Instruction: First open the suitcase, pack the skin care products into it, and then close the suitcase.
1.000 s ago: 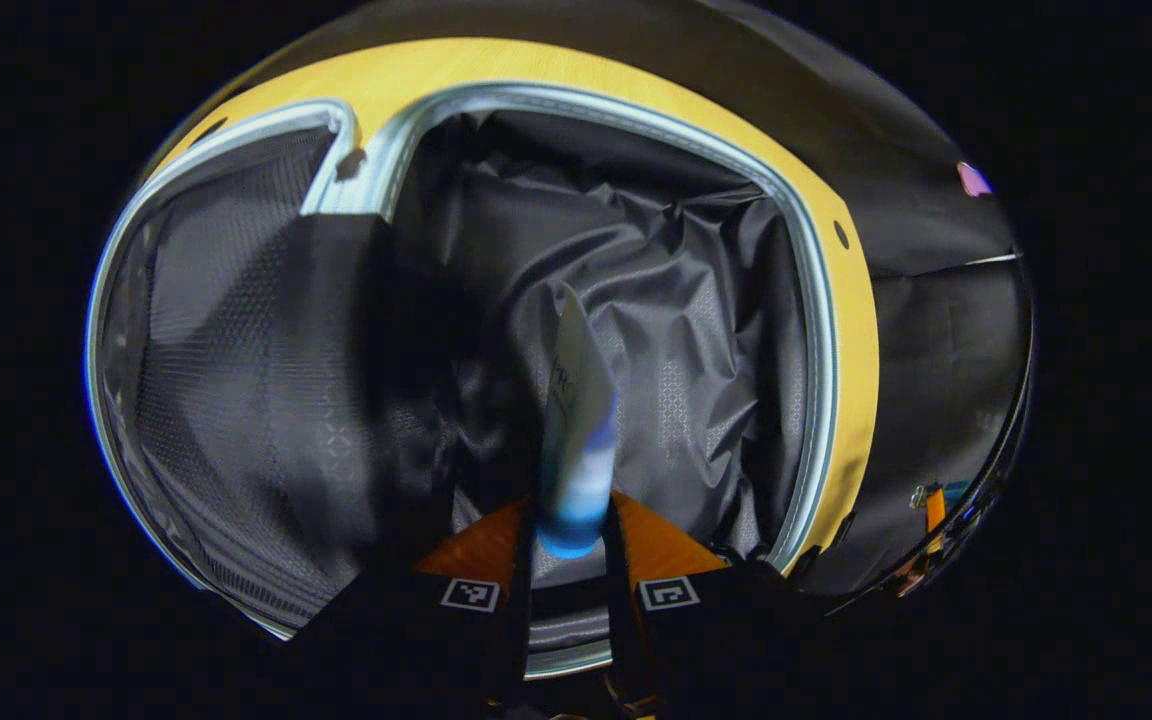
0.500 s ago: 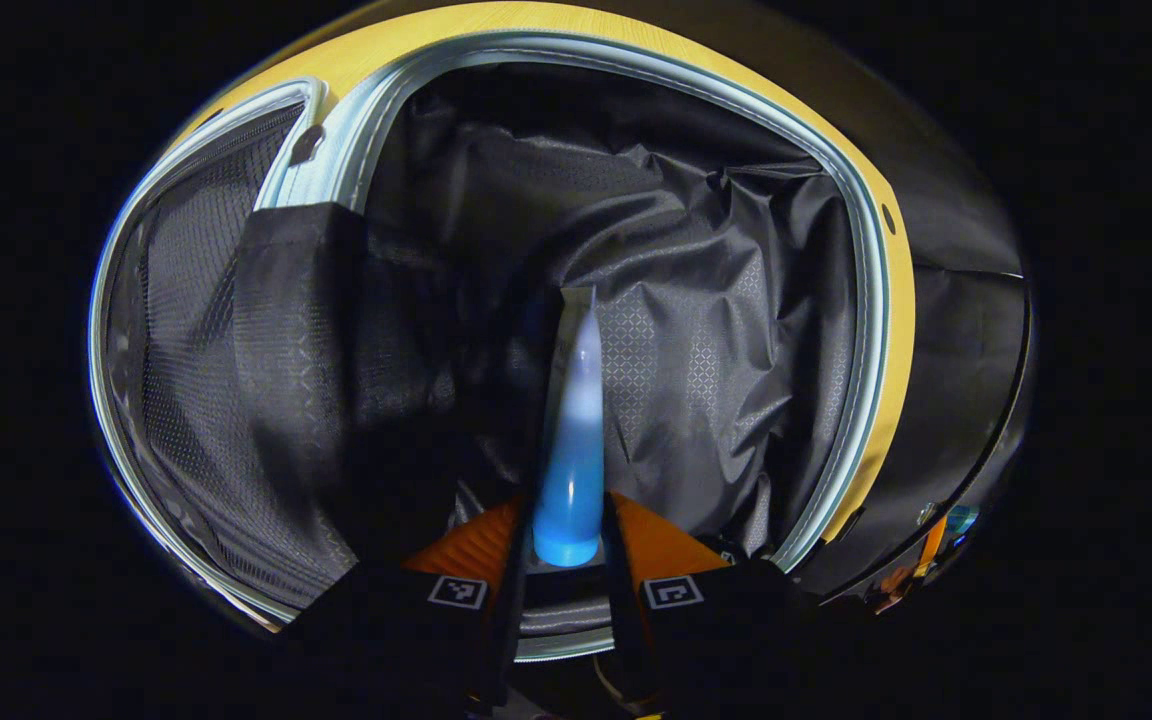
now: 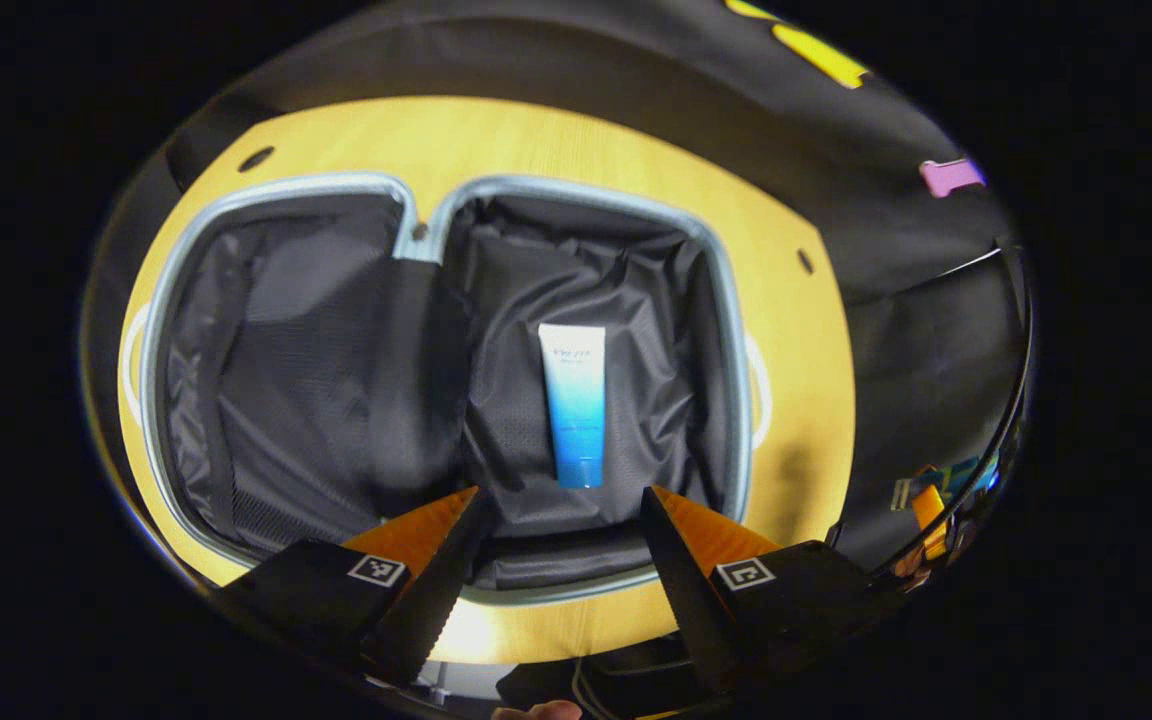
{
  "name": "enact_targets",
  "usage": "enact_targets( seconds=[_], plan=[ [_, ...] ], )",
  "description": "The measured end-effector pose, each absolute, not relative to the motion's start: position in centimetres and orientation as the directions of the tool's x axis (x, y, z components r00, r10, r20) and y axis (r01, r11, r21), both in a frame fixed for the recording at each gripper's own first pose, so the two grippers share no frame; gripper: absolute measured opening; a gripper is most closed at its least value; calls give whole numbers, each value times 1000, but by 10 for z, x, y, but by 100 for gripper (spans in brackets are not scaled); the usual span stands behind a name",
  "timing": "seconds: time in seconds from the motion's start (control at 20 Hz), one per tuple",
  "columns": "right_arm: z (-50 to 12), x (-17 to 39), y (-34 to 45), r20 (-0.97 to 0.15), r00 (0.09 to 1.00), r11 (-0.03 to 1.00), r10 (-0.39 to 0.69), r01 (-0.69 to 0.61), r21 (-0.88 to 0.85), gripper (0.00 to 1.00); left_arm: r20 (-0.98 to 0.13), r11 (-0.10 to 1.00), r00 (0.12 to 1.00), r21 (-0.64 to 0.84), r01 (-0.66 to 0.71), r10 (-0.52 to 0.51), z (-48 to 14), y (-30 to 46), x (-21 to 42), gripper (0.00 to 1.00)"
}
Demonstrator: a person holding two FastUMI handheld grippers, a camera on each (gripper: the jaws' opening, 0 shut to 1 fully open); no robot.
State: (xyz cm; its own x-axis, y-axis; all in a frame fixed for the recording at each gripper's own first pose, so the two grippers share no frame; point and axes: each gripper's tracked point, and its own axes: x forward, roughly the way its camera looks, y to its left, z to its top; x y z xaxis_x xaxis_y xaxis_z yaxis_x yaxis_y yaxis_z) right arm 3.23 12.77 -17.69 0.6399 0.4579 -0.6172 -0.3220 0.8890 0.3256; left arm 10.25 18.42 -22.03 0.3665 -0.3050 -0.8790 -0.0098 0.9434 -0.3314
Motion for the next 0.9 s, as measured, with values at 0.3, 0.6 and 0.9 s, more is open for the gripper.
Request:
enact_targets(
  seconds=[0.3,0.6,0.9],
  plan=[
    [-220,62,247,-763,357,829,540,-386,405,31,-619,988,779,-154,5,-100,-135,220,29,98],
    [-300,77,302,-898,102,884,427,-257,391,31,-463,993,886,-96,-68,16,-119,245,-50,98],
    [-357,85,310,-956,6,949,293,-123,290,32,-435,973,897,-157,-167,84,-121,282,-84,98]
  ],
)
